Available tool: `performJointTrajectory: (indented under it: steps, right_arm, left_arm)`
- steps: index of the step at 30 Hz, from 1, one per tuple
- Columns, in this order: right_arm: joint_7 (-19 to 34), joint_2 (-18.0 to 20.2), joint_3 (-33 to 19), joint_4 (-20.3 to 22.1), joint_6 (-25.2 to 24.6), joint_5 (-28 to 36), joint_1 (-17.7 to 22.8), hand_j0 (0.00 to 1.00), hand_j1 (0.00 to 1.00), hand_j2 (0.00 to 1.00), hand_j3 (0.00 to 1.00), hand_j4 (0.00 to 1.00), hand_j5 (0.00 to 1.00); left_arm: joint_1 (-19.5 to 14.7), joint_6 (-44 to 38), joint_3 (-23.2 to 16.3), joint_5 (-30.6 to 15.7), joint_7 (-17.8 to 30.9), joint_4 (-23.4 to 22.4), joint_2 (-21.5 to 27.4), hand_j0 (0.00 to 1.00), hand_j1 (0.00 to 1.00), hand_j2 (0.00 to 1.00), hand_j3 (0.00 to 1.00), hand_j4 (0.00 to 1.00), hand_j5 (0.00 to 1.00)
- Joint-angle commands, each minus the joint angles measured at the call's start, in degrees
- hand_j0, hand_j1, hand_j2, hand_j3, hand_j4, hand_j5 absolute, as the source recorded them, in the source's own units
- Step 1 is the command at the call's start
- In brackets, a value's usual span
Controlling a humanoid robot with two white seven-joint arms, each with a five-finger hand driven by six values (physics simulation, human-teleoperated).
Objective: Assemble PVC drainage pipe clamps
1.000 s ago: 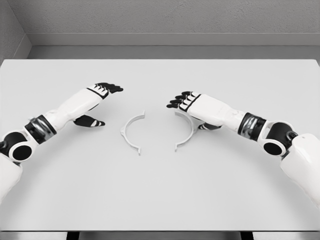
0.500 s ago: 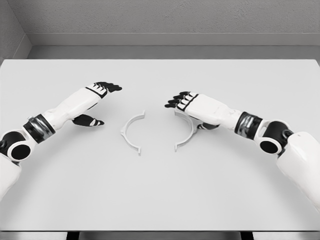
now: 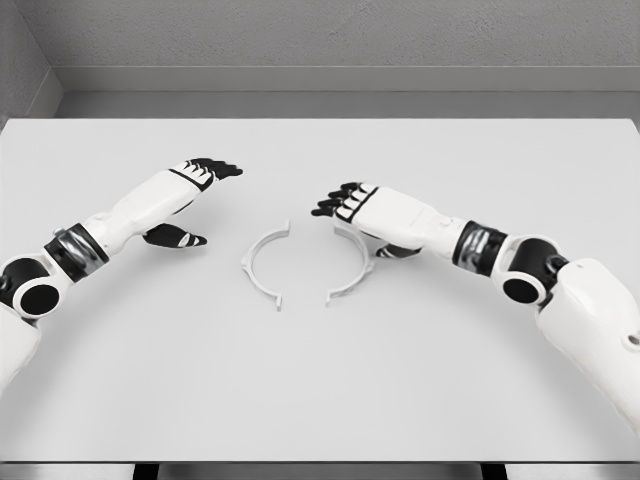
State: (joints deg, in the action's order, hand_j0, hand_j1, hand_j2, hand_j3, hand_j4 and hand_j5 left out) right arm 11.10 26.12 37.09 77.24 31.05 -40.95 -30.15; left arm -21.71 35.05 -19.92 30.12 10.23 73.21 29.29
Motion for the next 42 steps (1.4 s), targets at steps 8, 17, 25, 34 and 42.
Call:
performJointTrajectory:
  steps: [8,17,25,34,42]
  right_arm:
    - [0.0,-2.0,1.3,-1.7,-0.1,-0.1,-1.4,1.00,1.00,1.00,1.00,1.00,1.00]
    - [0.1,-2.9,1.6,-1.7,-0.2,-0.2,-1.6,1.00,1.00,1.00,1.00,1.00,1.00]
    - [0.1,-3.7,1.7,-1.7,-0.4,-0.2,-1.8,1.00,1.00,1.00,1.00,1.00,1.00]
    - [-0.1,2.5,-11.2,2.7,0.1,0.7,-1.2,1.00,1.00,1.00,1.00,1.00,1.00]
    - [-0.1,9.8,-37.6,19.2,4.0,5.6,17.7,1.00,1.00,1.00,1.00,1.00,1.00]
  left_arm:
    - [-0.1,0.0,0.1,-0.4,0.0,0.0,0.1,1.00,1.00,1.00,1.00,1.00,1.00]
    - [-0.1,0.0,0.1,-0.4,0.0,0.0,0.0,1.00,1.00,1.00,1.00,1.00,1.00]
    - [-0.1,0.0,0.1,-0.4,0.0,0.0,0.1,1.00,1.00,1.00,1.00,1.00,1.00]
    - [-0.1,0.0,0.1,-0.3,0.0,-0.1,0.0,1.00,1.00,1.00,1.00,1.00,1.00]
    - [-0.4,0.0,-0.2,0.2,0.0,-4.4,-4.4,1.00,1.00,1.00,1.00,1.00,1.00]
